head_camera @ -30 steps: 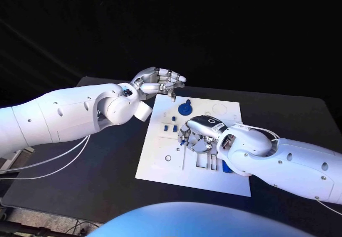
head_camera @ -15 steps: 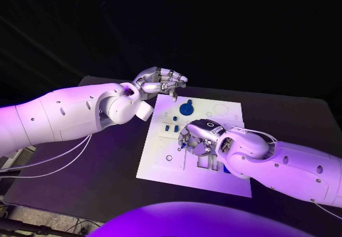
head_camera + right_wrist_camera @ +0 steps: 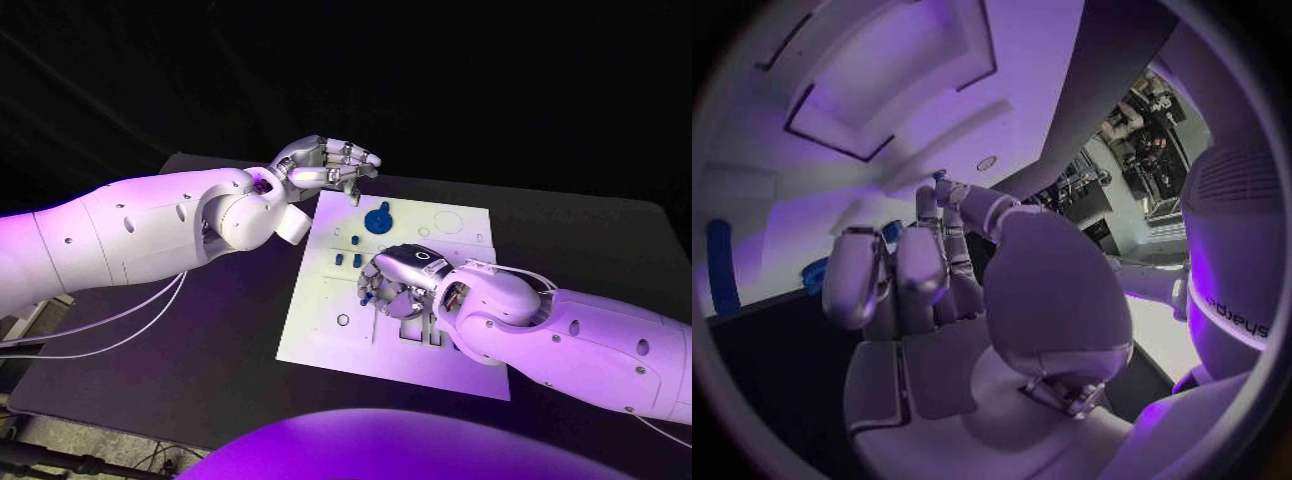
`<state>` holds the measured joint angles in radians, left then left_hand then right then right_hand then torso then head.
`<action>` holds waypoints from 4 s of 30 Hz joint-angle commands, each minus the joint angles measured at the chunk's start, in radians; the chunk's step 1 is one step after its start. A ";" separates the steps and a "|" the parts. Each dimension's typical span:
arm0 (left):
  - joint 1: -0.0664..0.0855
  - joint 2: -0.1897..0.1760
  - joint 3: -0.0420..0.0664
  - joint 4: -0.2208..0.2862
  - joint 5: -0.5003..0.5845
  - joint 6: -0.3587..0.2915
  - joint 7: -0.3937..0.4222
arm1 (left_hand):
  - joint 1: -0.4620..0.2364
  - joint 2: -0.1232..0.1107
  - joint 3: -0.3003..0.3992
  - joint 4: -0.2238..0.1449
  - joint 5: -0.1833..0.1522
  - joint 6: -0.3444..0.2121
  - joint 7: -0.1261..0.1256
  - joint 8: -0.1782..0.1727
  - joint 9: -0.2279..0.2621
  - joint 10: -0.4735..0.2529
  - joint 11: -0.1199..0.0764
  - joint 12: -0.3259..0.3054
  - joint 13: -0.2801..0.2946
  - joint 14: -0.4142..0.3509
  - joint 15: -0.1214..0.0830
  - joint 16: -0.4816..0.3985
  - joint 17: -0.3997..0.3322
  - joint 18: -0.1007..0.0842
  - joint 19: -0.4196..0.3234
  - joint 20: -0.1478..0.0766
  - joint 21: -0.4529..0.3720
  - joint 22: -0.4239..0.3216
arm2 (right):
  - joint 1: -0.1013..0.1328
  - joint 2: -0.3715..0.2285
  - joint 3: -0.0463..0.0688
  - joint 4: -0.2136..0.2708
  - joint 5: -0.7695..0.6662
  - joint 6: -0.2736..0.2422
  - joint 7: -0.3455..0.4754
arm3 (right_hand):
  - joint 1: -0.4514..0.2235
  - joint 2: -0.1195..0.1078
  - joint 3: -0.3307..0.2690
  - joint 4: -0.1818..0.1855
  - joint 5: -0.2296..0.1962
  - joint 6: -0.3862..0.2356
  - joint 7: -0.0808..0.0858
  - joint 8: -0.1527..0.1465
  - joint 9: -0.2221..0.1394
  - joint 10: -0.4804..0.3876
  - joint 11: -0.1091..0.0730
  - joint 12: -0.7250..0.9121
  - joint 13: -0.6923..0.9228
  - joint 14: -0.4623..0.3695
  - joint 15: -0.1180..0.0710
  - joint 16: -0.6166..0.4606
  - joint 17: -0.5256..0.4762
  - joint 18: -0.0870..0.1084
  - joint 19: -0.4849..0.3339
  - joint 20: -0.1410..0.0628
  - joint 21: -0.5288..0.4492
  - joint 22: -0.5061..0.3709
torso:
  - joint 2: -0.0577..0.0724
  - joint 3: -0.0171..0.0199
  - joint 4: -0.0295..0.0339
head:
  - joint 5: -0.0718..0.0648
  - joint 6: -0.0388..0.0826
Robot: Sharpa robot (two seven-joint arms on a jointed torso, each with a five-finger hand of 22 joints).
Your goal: Assemble the parts on the task board
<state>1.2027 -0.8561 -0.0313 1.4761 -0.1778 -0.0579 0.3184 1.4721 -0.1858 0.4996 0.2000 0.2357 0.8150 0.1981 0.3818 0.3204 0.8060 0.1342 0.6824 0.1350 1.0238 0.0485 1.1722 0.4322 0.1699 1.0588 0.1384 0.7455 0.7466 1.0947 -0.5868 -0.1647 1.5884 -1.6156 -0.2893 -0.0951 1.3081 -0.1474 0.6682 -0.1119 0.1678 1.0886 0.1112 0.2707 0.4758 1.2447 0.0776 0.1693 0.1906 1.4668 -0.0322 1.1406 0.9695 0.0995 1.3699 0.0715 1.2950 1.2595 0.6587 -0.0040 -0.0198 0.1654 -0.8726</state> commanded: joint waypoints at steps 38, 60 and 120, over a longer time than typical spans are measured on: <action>0.000 0.002 0.001 -0.001 0.003 0.025 -0.003 | -0.012 0.000 0.009 -0.001 -0.005 -0.009 0.000 0.004 0.002 -0.010 -0.001 -0.008 -0.001 0.001 0.007 -0.004 0.001 0.014 -0.002 0.003 0.006 0.001 | -0.008 0.024 -0.002 -0.016 -0.021 0.088 -0.012 | -0.007 0.004 0.006 -0.002 0.002 -0.006 0.007 0.004 0.006 0.035 -0.034 -0.001 0.005 -0.008 -0.002 -0.014 -0.017 -0.013 -0.011 0.000 -0.015 -0.011 | 0.001 0.0009 -0.0004 | 0.000 0.000; 0.000 0.001 0.001 -0.001 0.003 0.029 -0.007 | -0.017 0.000 0.012 -0.004 -0.005 -0.012 0.000 0.007 0.003 -0.014 0.000 -0.010 -0.002 0.000 0.007 -0.005 0.002 0.014 -0.002 0.004 0.005 0.000 | -0.009 0.020 -0.004 -0.019 -0.015 0.031 -0.045 | -0.052 -0.035 -0.035 0.021 0.020 -0.149 0.038 -0.069 0.001 -0.089 0.005 -0.043 0.004 -0.025 0.031 -0.030 -0.051 0.004 -0.067 0.029 -0.093 -0.077 | 0.000 0.0014 -0.0011 | 0.001 0.000; -0.001 0.000 -0.001 -0.016 0.003 0.056 -0.015 | -0.022 0.001 0.015 -0.006 -0.005 -0.015 0.001 0.009 0.003 -0.016 0.001 -0.010 -0.002 -0.001 0.008 -0.006 0.003 0.014 -0.003 0.005 0.004 0.000 | 0.099 -0.213 0.008 0.014 0.076 0.105 -0.080 | 0.006 -0.041 -0.131 0.121 0.014 -0.101 0.042 -0.119 -0.003 -0.183 0.017 0.062 -0.122 -0.019 0.042 0.032 -0.044 -0.009 -0.009 0.043 -0.064 -0.016 | 0.000 0.0010 -0.0009 | -0.046 0.000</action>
<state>1.2015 -0.8578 -0.0322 1.4597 -0.1775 -0.0227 0.2977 1.4592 -0.1884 0.5107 0.1945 0.2357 0.8077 0.1980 0.3875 0.3227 0.7991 0.1341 0.6775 0.1346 1.0238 0.0485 1.1722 0.4338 0.1698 1.0591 0.1381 0.7455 0.7460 1.1948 -0.8012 -0.1568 1.6037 -1.5286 -0.1979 -0.1768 1.3222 -0.1862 0.5331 0.0087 0.1855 0.9820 0.1515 0.1499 0.4712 1.0578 0.0964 0.2262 0.0694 1.4441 0.0119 1.1692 0.9248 0.0997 1.3543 0.1160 1.2256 1.2423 0.6590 -0.0031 -0.0197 0.1188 -0.8726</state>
